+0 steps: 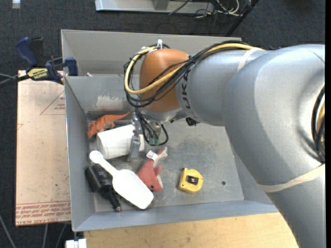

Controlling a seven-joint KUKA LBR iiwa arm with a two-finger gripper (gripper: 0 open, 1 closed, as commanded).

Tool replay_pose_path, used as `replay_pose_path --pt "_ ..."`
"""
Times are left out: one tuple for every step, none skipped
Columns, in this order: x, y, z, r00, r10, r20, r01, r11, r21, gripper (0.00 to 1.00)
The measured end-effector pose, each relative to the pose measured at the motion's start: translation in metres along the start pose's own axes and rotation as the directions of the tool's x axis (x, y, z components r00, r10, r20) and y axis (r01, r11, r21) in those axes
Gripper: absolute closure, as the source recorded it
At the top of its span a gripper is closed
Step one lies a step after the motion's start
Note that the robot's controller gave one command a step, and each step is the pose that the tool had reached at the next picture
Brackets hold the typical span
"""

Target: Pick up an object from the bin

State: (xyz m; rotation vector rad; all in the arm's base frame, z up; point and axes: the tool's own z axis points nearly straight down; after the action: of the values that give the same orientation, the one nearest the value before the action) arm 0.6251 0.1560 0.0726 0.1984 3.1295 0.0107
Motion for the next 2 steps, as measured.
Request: replay_pose_path --pt "0.0 0.0 0.0 1.0 0.0 0.0 0.0 1.0 0.0 1.0" --pt "0.0 0.0 0.0 1.0 0.0 0.0 0.0 1.0 0.0 1.0"
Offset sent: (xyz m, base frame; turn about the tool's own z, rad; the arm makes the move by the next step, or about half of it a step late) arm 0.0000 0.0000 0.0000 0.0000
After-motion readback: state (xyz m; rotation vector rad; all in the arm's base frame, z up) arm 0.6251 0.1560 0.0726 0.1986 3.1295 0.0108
